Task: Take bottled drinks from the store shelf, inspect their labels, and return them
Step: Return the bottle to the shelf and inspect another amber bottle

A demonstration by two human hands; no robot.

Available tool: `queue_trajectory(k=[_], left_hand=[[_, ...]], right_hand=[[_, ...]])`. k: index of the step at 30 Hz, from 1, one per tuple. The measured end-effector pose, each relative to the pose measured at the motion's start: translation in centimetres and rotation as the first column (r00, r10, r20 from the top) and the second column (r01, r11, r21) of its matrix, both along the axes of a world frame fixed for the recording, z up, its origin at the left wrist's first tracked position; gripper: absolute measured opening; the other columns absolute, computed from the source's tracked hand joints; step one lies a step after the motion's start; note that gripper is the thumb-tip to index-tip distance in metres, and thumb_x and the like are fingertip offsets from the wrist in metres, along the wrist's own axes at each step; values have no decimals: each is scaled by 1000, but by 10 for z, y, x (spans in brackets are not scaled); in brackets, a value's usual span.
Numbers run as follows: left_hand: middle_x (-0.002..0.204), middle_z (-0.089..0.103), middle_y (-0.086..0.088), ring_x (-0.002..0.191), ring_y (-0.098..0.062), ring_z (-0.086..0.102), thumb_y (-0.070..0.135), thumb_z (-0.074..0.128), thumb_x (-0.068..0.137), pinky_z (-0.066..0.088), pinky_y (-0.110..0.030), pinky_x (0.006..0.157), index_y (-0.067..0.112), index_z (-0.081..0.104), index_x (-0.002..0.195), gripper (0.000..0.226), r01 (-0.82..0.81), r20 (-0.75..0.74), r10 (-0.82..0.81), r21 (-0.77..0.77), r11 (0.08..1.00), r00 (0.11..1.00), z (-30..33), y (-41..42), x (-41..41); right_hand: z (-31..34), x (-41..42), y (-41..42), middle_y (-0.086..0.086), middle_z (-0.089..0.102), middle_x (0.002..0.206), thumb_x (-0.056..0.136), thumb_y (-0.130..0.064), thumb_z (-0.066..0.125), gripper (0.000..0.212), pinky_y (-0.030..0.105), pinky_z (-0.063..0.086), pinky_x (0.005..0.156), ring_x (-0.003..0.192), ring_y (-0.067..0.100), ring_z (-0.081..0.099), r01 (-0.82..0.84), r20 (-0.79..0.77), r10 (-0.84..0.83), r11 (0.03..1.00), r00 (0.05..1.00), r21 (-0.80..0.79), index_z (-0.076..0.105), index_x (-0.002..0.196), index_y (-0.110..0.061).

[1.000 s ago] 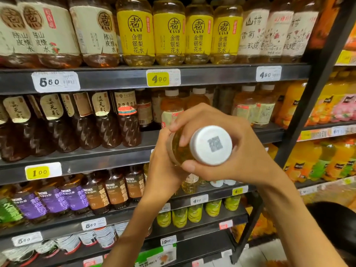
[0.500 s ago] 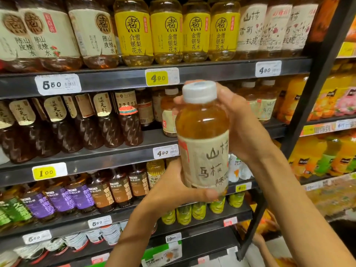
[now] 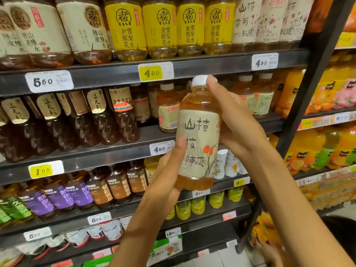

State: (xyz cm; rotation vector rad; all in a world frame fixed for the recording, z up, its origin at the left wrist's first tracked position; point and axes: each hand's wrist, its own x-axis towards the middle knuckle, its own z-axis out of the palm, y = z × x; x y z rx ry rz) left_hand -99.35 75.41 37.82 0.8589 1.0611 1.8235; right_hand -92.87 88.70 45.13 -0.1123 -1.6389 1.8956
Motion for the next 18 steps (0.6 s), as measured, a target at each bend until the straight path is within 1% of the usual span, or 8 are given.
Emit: queue_trajectory(k=[2, 3, 6, 10, 12, 14, 16, 18], left_hand=[[115, 69, -12, 98, -24, 68, 66, 57, 72, 58, -37, 71, 21, 66, 120, 66, 107, 173, -107, 9, 994, 979, -4, 1, 2], [109, 68, -15, 90, -26, 69, 67, 54, 75, 58, -37, 66, 14, 64, 122, 72, 191, 251, -194, 34, 981, 948, -6, 1, 4], [100, 66, -16, 84, -24, 66, 70, 45, 82, 57, -35, 68, 4, 62, 121, 78, 419, 390, -428, 112, 901, 815, -12, 5, 12], [99, 66, -19, 84, -26, 67, 71, 43, 82, 58, -38, 74, -1, 60, 119, 82, 496, 492, -501, 154, 855, 712, -24, 9, 11], [101, 68, -19, 86, -26, 68, 71, 36, 85, 57, -39, 79, 0, 62, 119, 82, 441, 444, -422, 66, 895, 790, -24, 8, 5], [110, 70, -14, 96, -26, 69, 65, 41, 84, 54, -45, 88, 12, 67, 119, 68, 252, 329, -220, -58, 966, 918, -23, 8, 1], [117, 69, -9, 109, -26, 65, 58, 49, 76, 48, -49, 98, 24, 70, 113, 55, 114, 266, -89, -80, 990, 960, -17, 9, 2], [118, 68, -10, 111, -29, 63, 57, 50, 73, 48, -49, 97, 22, 64, 120, 60, 66, 264, -41, -84, 994, 964, -12, 10, 5]], right_hand=[[1, 0, 5, 2, 69, 83, 93, -50, 49, 39, 29, 54, 75, 82, 14, 66, -84, -13, 84, 995, 996, -55, 70, 87, -18], [1, -1, 8, 4, 68, 84, 92, -55, 46, 47, 32, 54, 77, 82, 17, 66, -130, -17, 128, 986, 992, -109, 69, 92, -14], [-2, -9, 10, 13, 70, 86, 82, -63, 47, 64, 40, 56, 79, 81, 27, 68, -281, -16, 290, 909, 957, -308, 64, 98, -4], [-11, -17, 13, 6, 67, 73, 84, -46, 52, 36, 37, 51, 80, 74, 23, 67, -331, -54, 337, 859, 940, -391, 57, 80, -11], [-11, -19, 18, 4, 66, 71, 85, -43, 53, 33, 36, 50, 79, 73, 22, 66, -303, -14, 323, 872, 946, -384, 57, 75, -13], [-8, -18, 21, 5, 67, 71, 85, -46, 55, 35, 33, 54, 74, 73, 22, 67, -247, 71, 285, 910, 956, -333, 60, 70, -14], [-7, -19, 26, 5, 69, 73, 87, -48, 56, 39, 32, 54, 73, 76, 22, 68, -187, 167, 239, 943, 957, -274, 64, 69, -16], [-9, -22, 25, 6, 70, 79, 86, -53, 59, 39, 34, 56, 76, 82, 22, 69, -125, 221, 189, 954, 957, -271, 66, 78, -16]])
